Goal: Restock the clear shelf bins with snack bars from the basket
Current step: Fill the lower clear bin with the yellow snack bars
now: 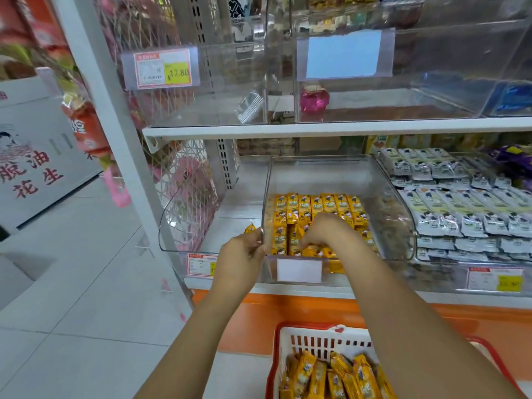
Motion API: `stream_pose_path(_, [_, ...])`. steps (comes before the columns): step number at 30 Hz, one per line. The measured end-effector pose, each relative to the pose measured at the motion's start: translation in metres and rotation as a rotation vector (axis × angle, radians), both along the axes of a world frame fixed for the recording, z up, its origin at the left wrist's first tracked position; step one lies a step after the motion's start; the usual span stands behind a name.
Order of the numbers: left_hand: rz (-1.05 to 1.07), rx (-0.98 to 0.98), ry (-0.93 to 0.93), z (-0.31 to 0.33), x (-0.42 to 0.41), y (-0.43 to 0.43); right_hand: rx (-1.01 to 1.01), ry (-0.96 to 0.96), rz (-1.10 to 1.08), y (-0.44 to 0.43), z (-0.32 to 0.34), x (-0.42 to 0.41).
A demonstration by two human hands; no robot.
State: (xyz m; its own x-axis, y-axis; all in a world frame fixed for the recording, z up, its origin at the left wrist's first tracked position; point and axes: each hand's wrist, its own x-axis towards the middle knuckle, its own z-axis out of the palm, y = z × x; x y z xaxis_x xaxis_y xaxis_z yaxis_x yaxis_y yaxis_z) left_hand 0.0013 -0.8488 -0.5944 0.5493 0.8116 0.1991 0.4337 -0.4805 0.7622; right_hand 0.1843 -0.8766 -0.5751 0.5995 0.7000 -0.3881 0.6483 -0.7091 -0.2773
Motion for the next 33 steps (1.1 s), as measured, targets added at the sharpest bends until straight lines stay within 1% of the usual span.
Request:
stream_pose_path(3, [0.011, -0.028, -0.040, 0.000, -0.001, -0.001, 0.136, 0.058, -0.032, 0.008, -0.006, -0.010])
stream_pose_path(6, [0.016, -0.024, -0.061, 0.000, -0.002, -0.001, 0.216, 0.150, -0.039, 0.010, -0.004, -0.014])
stream_pose_path(11, [0.017, 0.011, -0.035, 0.000, -0.002, -0.003, 0.310, 0.184, -0.044, -0.002, -0.004, -0.014])
stream_pose_path(13, [0.024, 0.045, -0.036, 0.000, -0.002, -0.006, 0.402, 0.153, -0.063, -0.014, -0.002, -0.017])
stream_pose_path(15, [0.028, 0.067, -0.132, -0.003, -0.007, -0.014, 0.582, 0.076, -0.086, -0.031, 0.003, -0.023])
stream_pose_path(17, [0.075, 0.054, -0.285, -0.006, -0.017, -0.029, 0.748, -0.004, -0.076, -0.054, 0.009, -0.034])
stream_pose_path(18, [0.111, 0.047, -0.334, -0.012, -0.023, -0.036, 0.794, -0.002, -0.061, -0.067, 0.010, -0.041])
stream_pose_path(19, [0.151, 0.036, -0.347, -0.019, -0.031, -0.043, 0.805, 0.022, -0.042, -0.079, 0.009, -0.049])
stream_pose_path(21, [0.213, -0.035, -0.240, -0.044, -0.045, -0.051, 0.742, 0.083, 0.000, -0.101, -0.009, -0.064])
stream_pose_path(23, [0.181, -0.205, -0.037, -0.070, -0.059, -0.060, 0.574, 0.146, 0.028, -0.122, -0.038, -0.082])
stream_pose_path(24, [0.131, -0.285, 0.129, -0.085, -0.065, -0.064, 0.450, 0.172, 0.040, -0.131, -0.053, -0.091])
stream_pose_path(26, [-0.029, -0.391, 0.577, -0.111, -0.074, -0.076, 0.152, 0.245, 0.108, -0.146, -0.082, -0.108])
stream_pose_path(27, [-0.089, -0.420, 0.739, -0.121, -0.079, -0.083, 0.005, 0.286, 0.156, -0.152, -0.097, -0.117])
stream_pose_path(29, [-0.177, -0.409, 0.882, -0.141, -0.086, -0.093, -0.213, 0.379, 0.198, -0.162, -0.130, -0.132])
stream_pose_path(30, [-0.261, -0.330, 0.962, -0.145, -0.090, -0.097, -0.282, 0.426, 0.190, -0.166, -0.146, -0.138])
stream_pose_path(31, [-0.356, -0.267, 1.040, -0.146, -0.094, -0.102, -0.326, 0.469, 0.166, -0.170, -0.158, -0.145])
stream_pose_path(33, [-0.494, -0.255, 1.082, -0.150, -0.097, -0.107, -0.351, 0.558, 0.088, -0.177, -0.178, -0.157])
